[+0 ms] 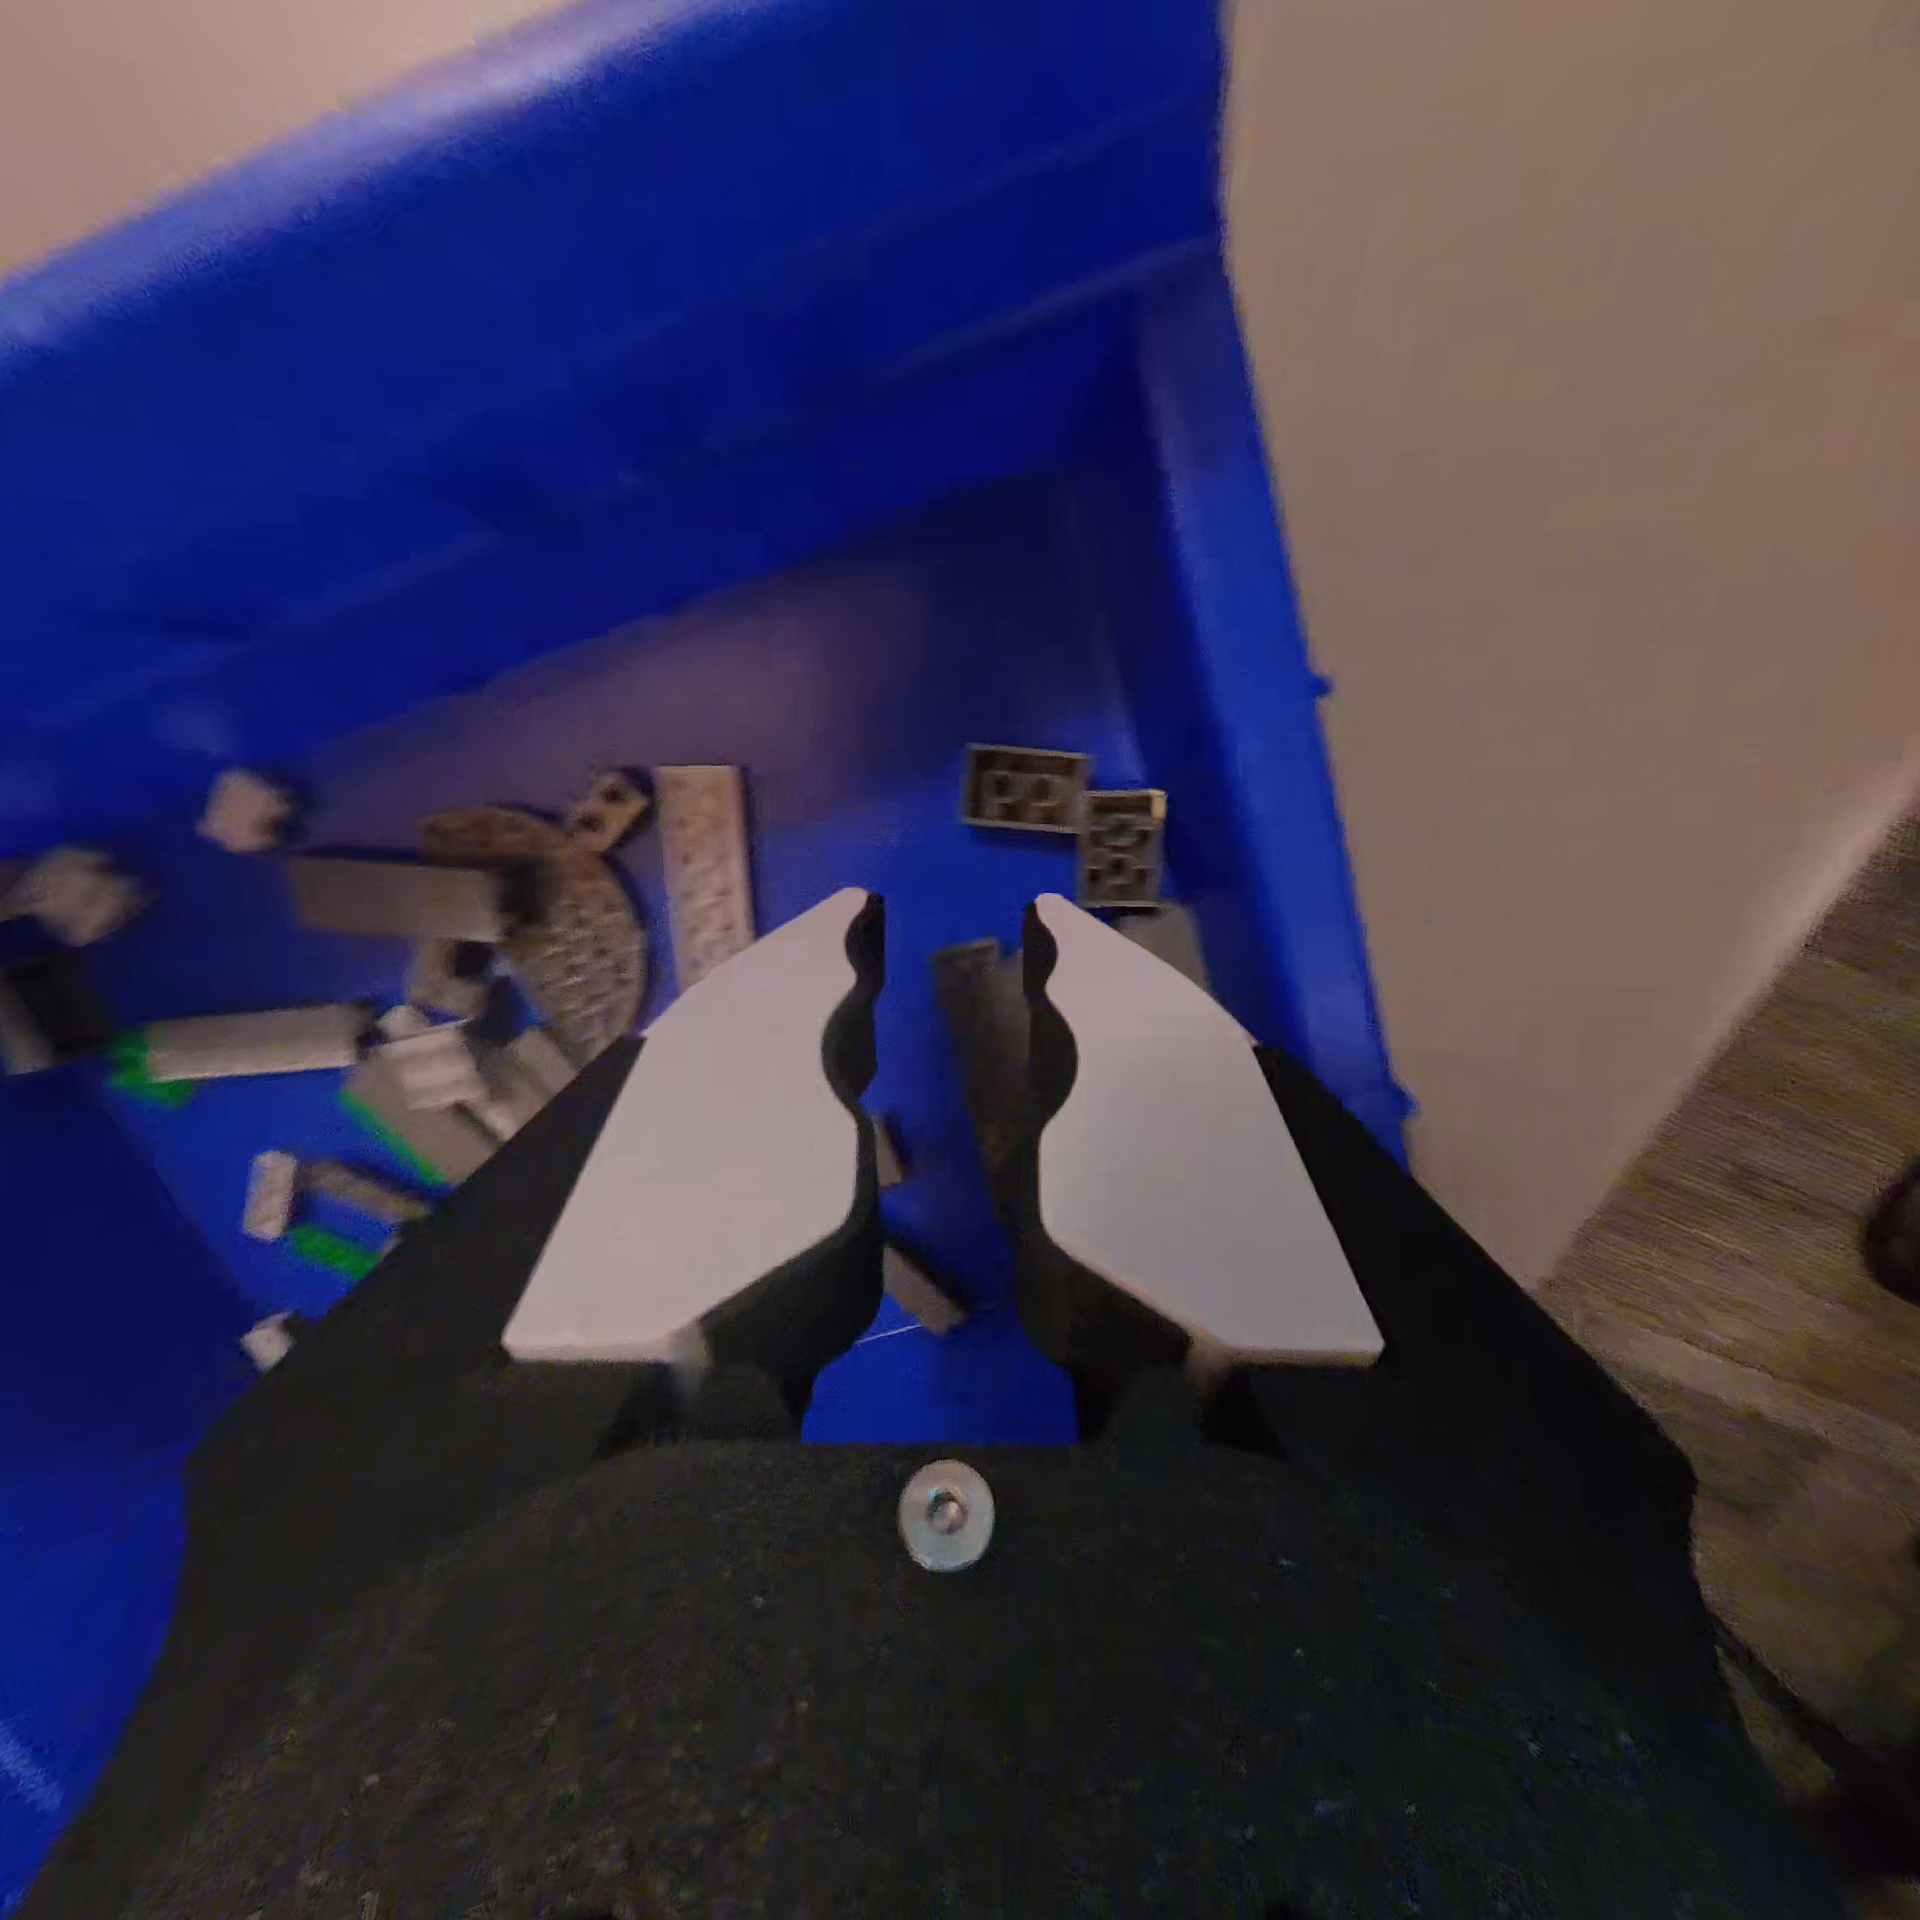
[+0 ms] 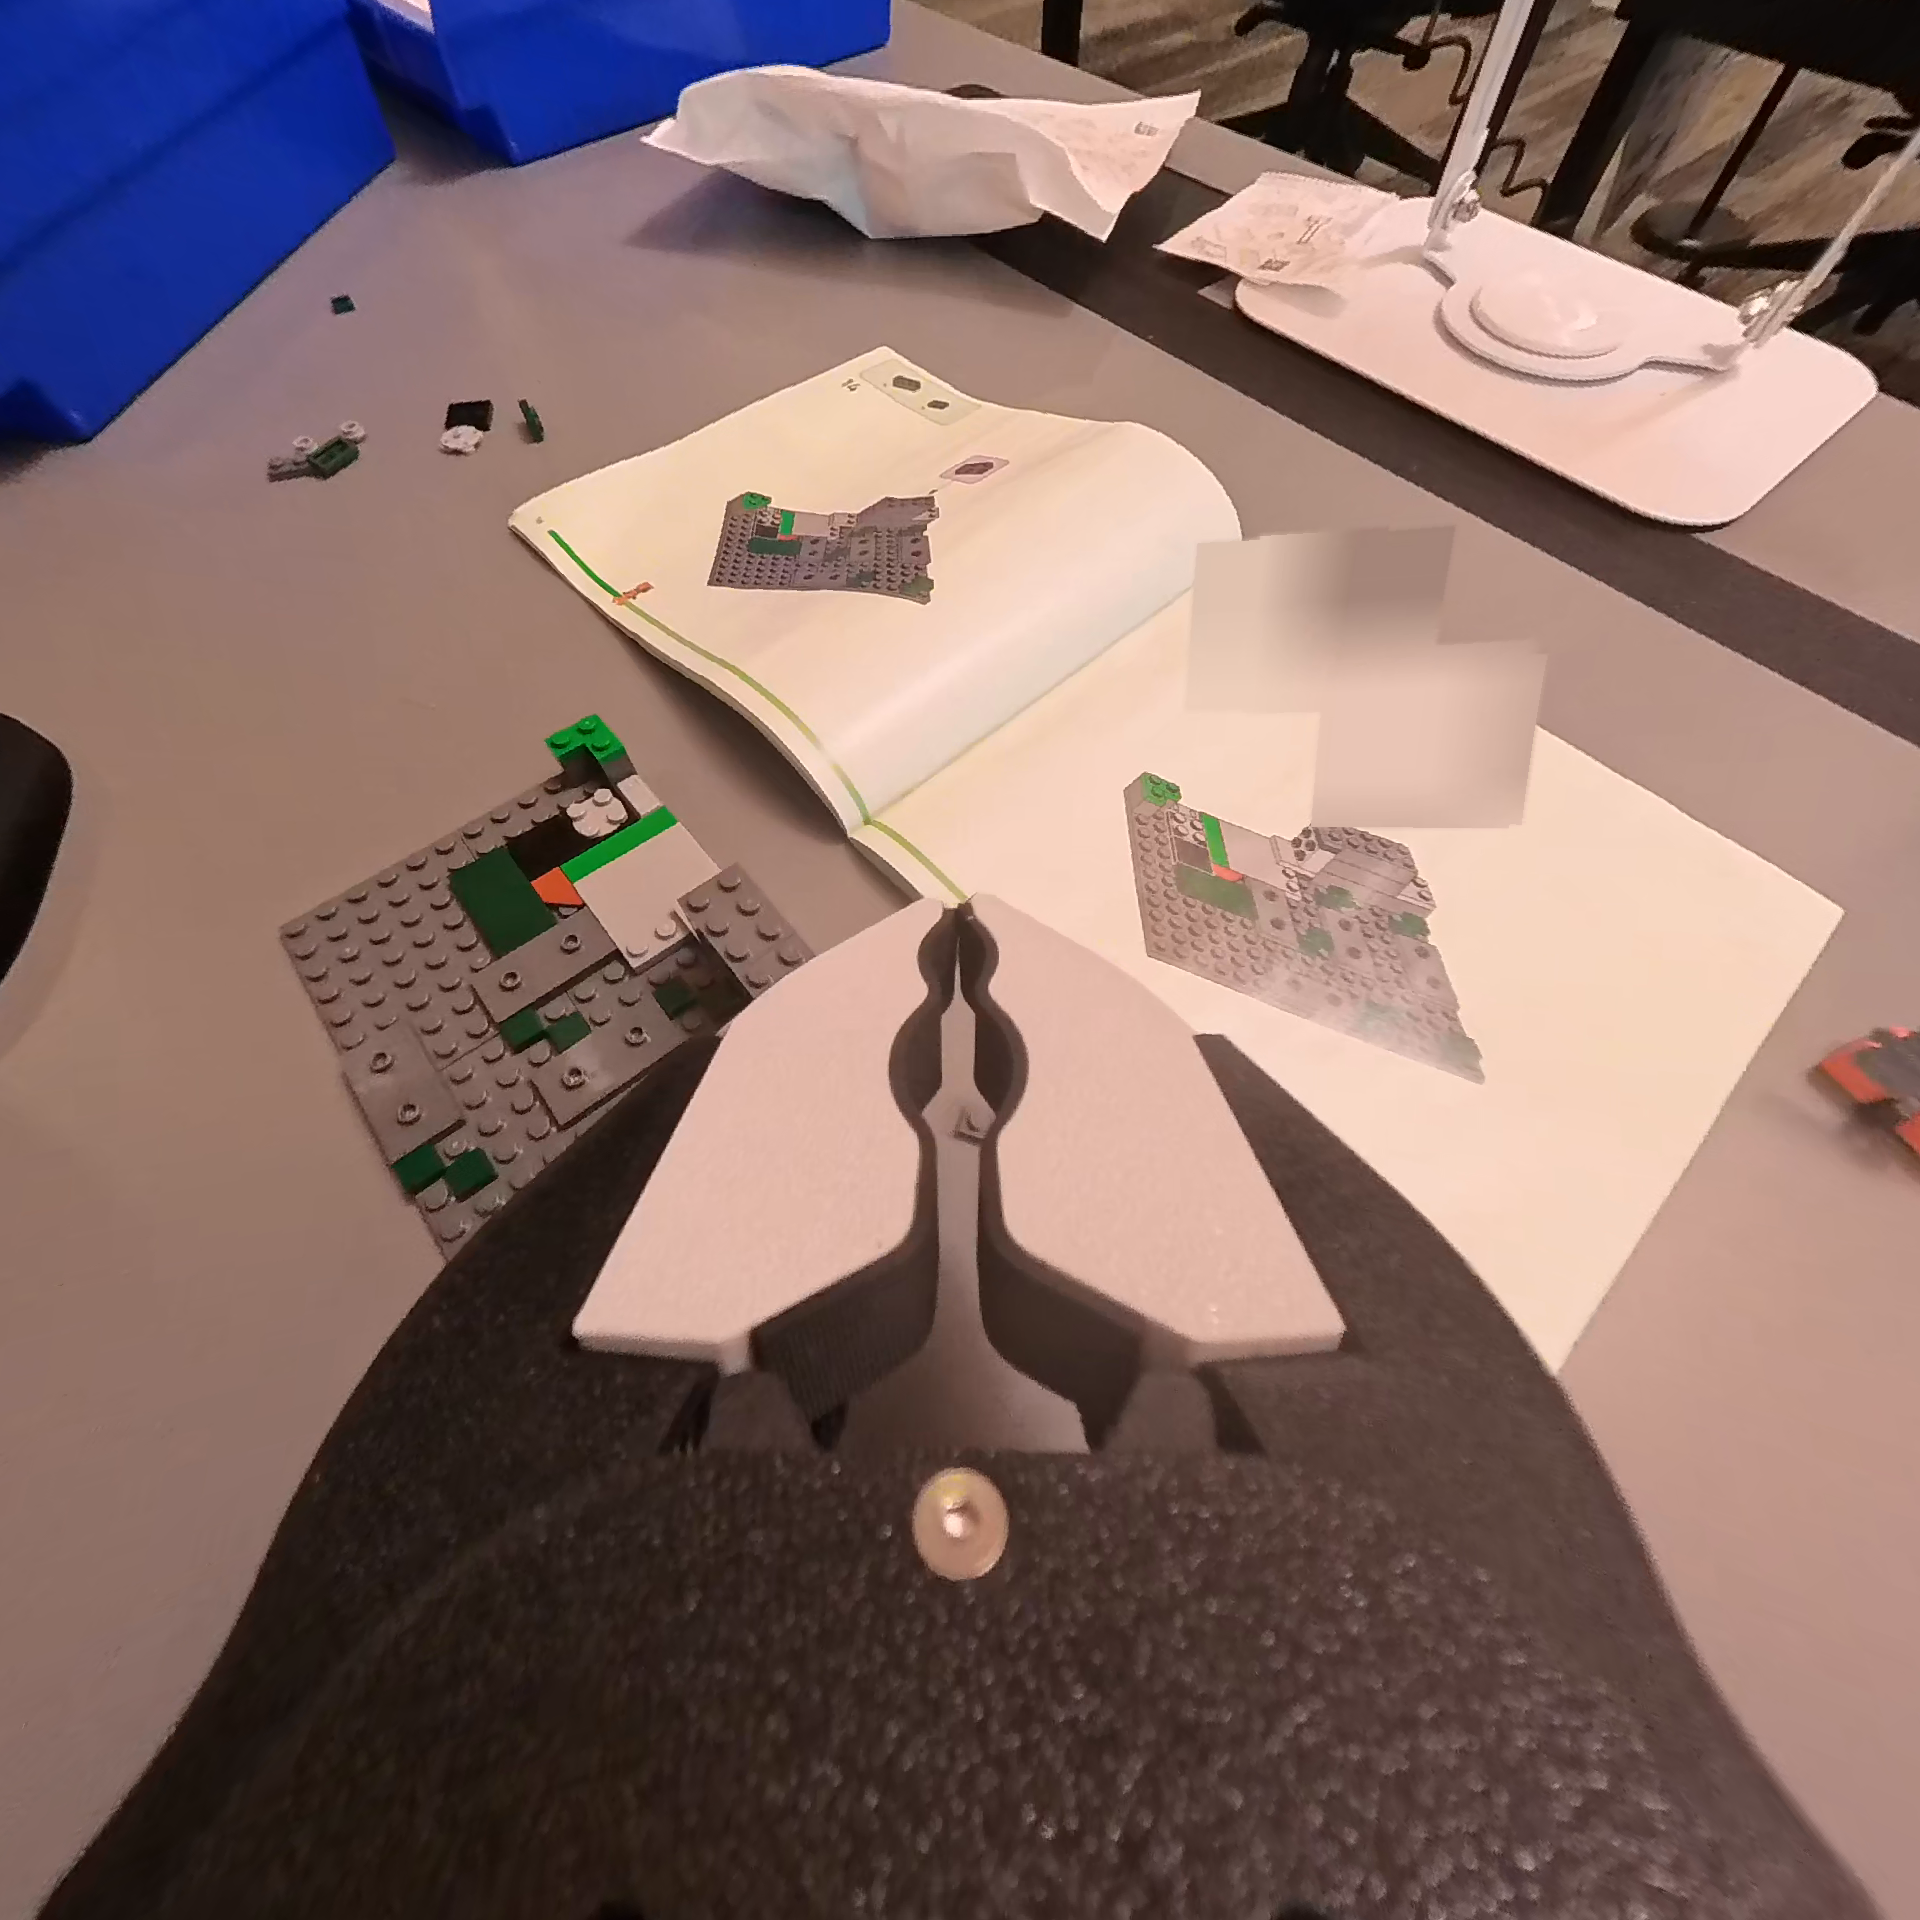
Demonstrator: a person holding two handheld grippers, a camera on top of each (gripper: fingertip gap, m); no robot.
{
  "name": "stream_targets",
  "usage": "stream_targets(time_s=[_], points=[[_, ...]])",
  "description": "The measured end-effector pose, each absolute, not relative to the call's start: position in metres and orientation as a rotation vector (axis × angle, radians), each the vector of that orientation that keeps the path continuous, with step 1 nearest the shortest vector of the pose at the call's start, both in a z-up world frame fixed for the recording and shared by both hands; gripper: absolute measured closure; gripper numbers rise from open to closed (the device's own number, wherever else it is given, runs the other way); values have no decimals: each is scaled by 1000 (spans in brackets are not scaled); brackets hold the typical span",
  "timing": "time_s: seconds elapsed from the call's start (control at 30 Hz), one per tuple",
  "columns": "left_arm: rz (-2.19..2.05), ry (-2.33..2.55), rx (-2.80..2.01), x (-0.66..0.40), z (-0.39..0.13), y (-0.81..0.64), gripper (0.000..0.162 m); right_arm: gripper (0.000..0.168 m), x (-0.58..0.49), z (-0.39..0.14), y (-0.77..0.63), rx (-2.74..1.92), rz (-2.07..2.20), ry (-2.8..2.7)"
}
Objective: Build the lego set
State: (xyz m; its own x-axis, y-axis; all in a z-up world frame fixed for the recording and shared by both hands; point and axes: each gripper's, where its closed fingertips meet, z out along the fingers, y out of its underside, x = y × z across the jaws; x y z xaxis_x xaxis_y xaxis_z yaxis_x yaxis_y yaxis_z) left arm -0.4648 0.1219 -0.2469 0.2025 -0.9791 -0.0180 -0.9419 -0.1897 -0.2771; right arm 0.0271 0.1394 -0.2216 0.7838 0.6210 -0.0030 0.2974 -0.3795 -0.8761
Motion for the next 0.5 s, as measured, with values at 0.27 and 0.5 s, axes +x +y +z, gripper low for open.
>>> stream_targets(time_s=[0.27, 0.5], points=[[-335, 2001, -2307, -462, -269, 102, 124, 168, 23, -223, 140, -1989, 411, -703], [-438, 2001, -2303, -448, -274, 107, 131, 168, 25, -224, 139, -1998, 401, -694]])
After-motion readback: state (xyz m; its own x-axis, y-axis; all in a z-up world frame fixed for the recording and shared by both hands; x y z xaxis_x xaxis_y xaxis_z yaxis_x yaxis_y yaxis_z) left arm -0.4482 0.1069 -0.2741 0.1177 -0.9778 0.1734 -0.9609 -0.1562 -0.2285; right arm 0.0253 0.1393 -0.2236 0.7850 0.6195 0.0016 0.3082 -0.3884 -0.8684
